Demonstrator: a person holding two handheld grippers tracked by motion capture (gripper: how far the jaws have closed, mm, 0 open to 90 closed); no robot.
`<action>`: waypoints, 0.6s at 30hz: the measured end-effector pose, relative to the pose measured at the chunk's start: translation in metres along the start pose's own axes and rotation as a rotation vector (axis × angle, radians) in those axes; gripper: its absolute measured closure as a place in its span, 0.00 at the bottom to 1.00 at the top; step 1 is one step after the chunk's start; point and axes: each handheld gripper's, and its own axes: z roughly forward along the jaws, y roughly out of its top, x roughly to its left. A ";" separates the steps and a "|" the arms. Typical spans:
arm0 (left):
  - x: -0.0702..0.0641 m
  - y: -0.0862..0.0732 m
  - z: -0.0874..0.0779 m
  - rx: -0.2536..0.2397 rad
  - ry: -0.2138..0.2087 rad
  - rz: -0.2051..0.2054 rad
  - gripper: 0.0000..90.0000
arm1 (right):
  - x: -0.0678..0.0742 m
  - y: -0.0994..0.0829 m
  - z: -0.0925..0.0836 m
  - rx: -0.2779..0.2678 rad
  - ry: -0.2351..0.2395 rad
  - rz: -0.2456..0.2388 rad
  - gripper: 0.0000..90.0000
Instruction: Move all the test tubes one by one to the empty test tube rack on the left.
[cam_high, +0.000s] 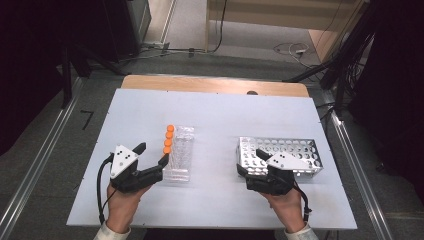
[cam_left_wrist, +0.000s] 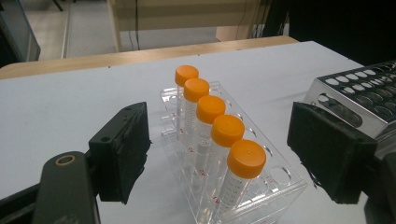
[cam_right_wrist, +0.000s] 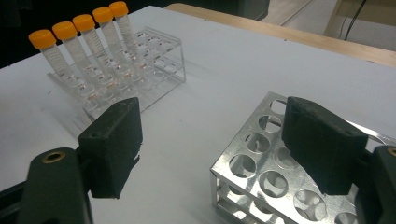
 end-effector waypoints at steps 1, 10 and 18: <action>0.000 0.000 0.000 0.000 0.000 0.000 0.24 | -0.001 0.000 -0.001 0.001 -0.002 -0.001 0.21; 0.003 -0.003 -0.003 0.002 0.002 -0.004 0.23 | -0.010 -0.004 -0.007 -0.005 -0.022 0.016 0.21; 0.008 -0.007 -0.006 -0.001 0.016 -0.006 0.23 | -0.018 -0.008 -0.013 -0.010 -0.035 0.018 0.21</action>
